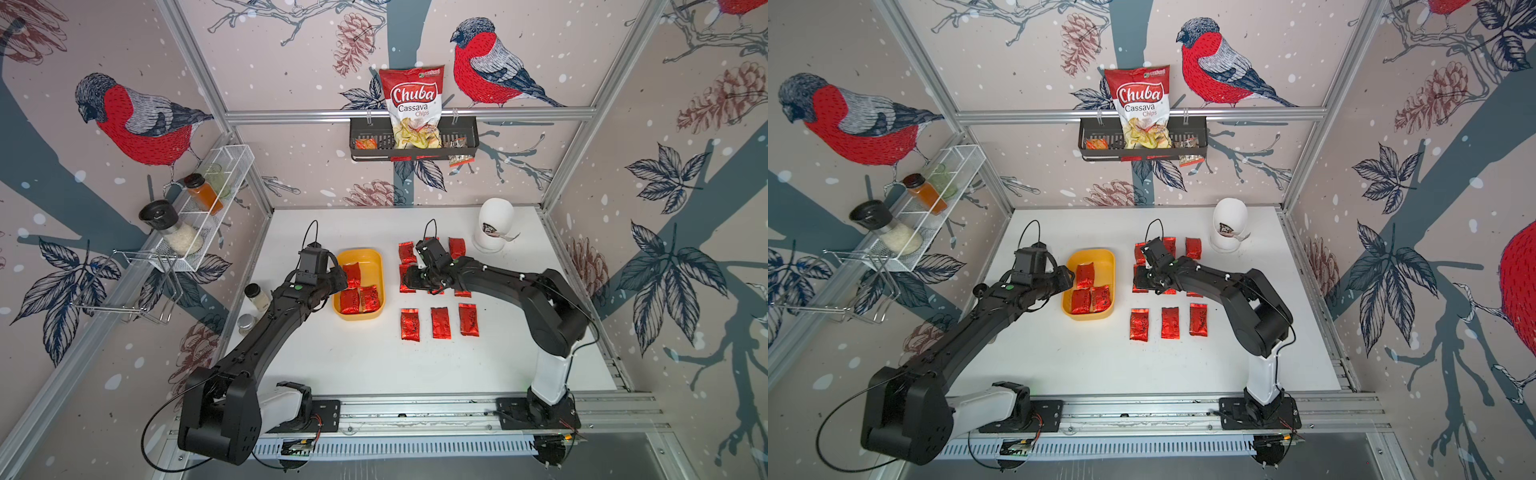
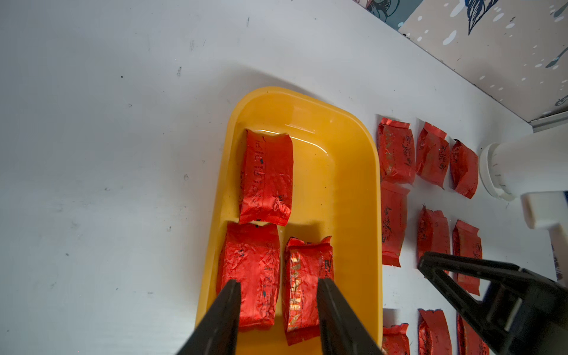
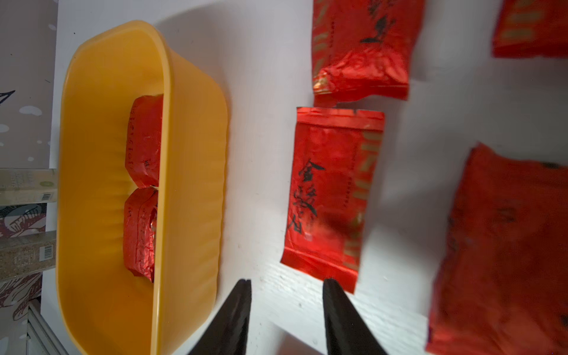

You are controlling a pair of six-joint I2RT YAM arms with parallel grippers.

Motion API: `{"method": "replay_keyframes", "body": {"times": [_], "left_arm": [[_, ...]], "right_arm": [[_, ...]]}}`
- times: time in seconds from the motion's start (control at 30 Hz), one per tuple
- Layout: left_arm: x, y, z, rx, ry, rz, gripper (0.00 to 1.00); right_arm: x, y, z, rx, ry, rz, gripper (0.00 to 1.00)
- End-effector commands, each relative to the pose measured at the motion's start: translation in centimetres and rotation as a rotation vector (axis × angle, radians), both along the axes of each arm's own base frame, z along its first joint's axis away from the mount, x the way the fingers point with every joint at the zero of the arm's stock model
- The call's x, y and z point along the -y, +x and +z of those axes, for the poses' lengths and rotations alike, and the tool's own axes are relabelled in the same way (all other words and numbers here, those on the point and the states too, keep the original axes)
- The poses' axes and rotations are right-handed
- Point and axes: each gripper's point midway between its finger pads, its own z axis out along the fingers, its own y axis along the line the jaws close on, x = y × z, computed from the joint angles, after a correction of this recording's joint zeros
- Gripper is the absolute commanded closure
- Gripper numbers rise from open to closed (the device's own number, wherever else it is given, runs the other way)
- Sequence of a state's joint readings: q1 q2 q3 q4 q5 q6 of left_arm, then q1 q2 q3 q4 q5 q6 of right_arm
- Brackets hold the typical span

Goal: Take the tea bags out of the storage box
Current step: Move the storage box to the center of the board, then pick up the tea bag from the storage box.

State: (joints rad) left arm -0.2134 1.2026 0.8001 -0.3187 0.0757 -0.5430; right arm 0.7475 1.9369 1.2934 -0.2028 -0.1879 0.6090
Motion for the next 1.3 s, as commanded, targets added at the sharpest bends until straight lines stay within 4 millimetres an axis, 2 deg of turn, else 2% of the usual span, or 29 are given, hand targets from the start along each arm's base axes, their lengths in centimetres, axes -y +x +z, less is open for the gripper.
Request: {"method": "replay_keyframes", "body": {"times": [0.0, 0.27, 0.5, 0.6, 0.7, 0.83, 0.9, 1.1, 1.27], "left_arm": [[-0.2, -0.4, -0.2, -0.012, 0.010, -0.003, 0.54], [0.4, -0.6, -0.1, -0.015, -0.030, -0.017, 0.54], [0.0, -0.3, -0.2, -0.028, 0.002, -0.013, 0.53], [-0.1, -0.6, -1.3, -0.047, 0.003, -0.004, 0.53], [-0.3, -0.9, -2.9, -0.073, 0.000, 0.013, 0.53], [-0.8, -1.4, -5.3, -0.110, -0.008, 0.059, 0.55], [-1.3, -1.7, -6.2, -0.120, -0.006, 0.098, 0.56], [-2.9, -1.4, -6.4, -0.111, 0.050, 0.175, 0.55], [-3.0, -1.0, -7.9, -0.153, 0.077, 0.167, 0.54]], "right_arm": [[-3.1, -0.2, 0.3, -0.024, 0.075, 0.058, 0.56], [-7.1, -0.5, -0.9, -0.105, 0.148, 0.083, 0.53], [-11.1, -0.7, -0.4, -0.178, 0.276, 0.103, 0.52], [-12.7, -0.6, 0.0, -0.181, 0.295, 0.123, 0.52], [-13.4, -0.3, 0.5, -0.174, 0.302, 0.130, 0.53], [-12.5, 0.1, 1.0, -0.152, 0.283, 0.120, 0.53], [-11.1, 0.1, 1.1, -0.136, 0.261, 0.108, 0.53], [-7.2, -1.0, 2.5, -0.057, 0.192, 0.100, 0.51], [-5.5, -2.1, 4.5, 0.001, 0.179, 0.117, 0.50]]}}
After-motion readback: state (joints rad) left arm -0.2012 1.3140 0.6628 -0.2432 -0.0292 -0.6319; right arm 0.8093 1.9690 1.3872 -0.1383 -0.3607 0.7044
